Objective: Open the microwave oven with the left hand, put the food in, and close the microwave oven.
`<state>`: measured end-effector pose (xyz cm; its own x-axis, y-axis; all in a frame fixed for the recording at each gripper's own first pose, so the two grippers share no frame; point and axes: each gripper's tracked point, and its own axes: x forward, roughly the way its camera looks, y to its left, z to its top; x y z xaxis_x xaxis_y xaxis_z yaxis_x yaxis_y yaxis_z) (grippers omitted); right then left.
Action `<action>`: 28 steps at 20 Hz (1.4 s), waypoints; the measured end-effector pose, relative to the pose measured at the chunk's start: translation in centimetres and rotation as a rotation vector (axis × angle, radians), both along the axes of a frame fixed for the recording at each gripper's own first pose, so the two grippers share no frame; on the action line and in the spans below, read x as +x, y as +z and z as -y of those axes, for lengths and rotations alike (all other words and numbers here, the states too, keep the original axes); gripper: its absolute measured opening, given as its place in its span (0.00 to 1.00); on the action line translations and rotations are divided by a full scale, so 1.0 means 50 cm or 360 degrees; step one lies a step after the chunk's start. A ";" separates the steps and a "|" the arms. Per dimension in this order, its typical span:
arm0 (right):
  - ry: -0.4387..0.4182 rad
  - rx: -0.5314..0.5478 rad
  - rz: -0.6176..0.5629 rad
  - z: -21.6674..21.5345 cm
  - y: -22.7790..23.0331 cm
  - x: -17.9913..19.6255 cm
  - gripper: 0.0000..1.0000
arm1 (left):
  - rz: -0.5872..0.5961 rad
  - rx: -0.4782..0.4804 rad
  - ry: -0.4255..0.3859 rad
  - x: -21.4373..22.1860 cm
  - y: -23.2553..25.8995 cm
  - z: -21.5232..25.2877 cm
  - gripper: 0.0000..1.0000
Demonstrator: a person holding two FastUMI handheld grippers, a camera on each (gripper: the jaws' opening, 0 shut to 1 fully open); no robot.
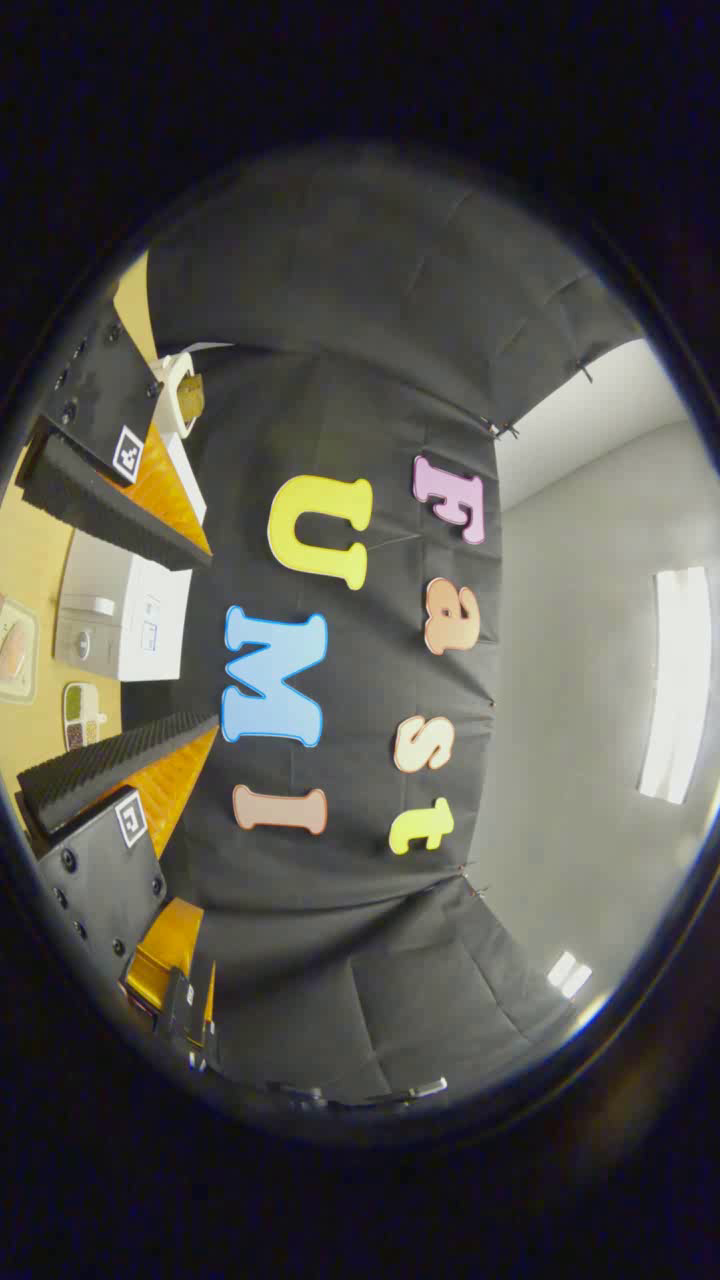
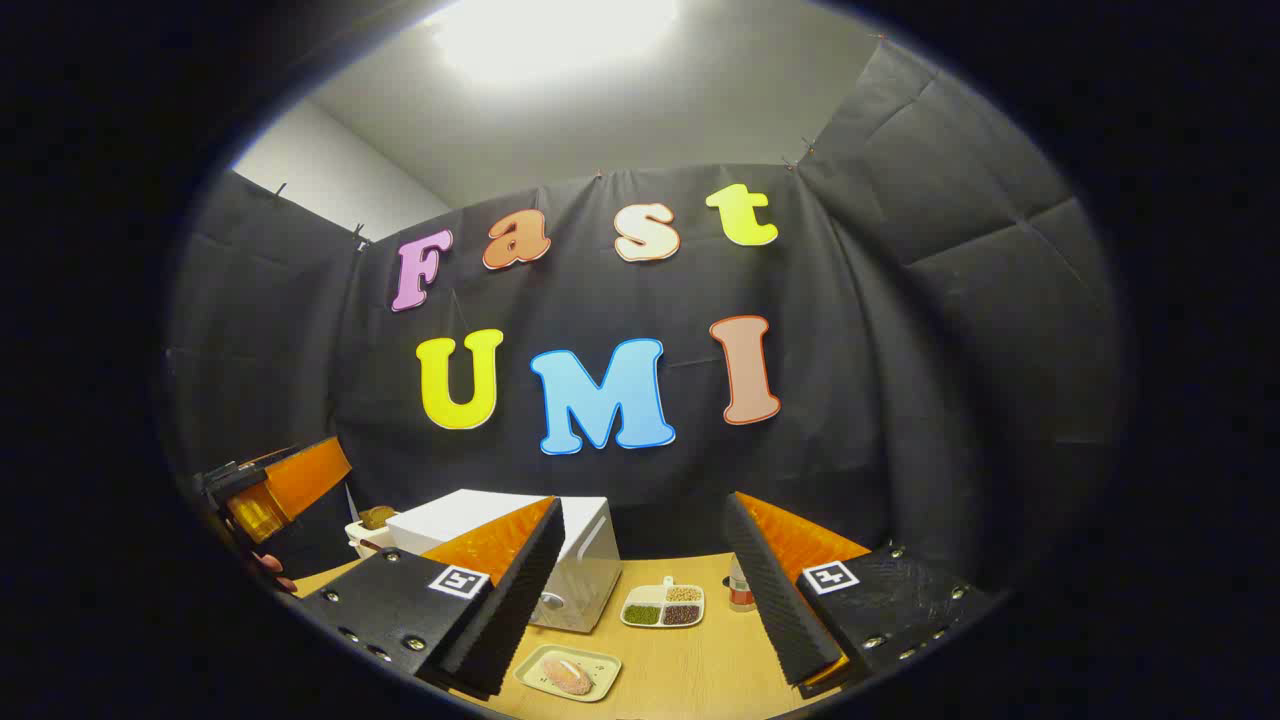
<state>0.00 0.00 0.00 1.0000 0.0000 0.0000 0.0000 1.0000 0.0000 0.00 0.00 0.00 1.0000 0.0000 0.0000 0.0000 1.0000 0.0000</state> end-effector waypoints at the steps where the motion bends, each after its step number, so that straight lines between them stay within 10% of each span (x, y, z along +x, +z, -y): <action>1: -0.0003 -0.0008 0.0000 -0.007 -0.004 0.007 0.98 | 0.0001 0.0005 -0.0004 0.006 -0.004 -0.007 0.96; 17: 0.0038 -0.0125 0.0032 -0.012 0.012 0.059 0.98 | -0.0127 0.0017 0.0080 0.081 -0.118 -0.077 0.95; 28: -0.0140 -0.0115 -0.0141 0.033 -0.059 0.074 0.98 | -0.0286 0.0123 -0.0153 0.192 -0.350 -0.059 0.96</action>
<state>3.70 -1.64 -2.93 0.9922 -0.0910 -0.0853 0.0846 0.9935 -0.0757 9.58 2.97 -17.50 0.9793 -0.0886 -0.1820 0.1024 0.9924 0.0678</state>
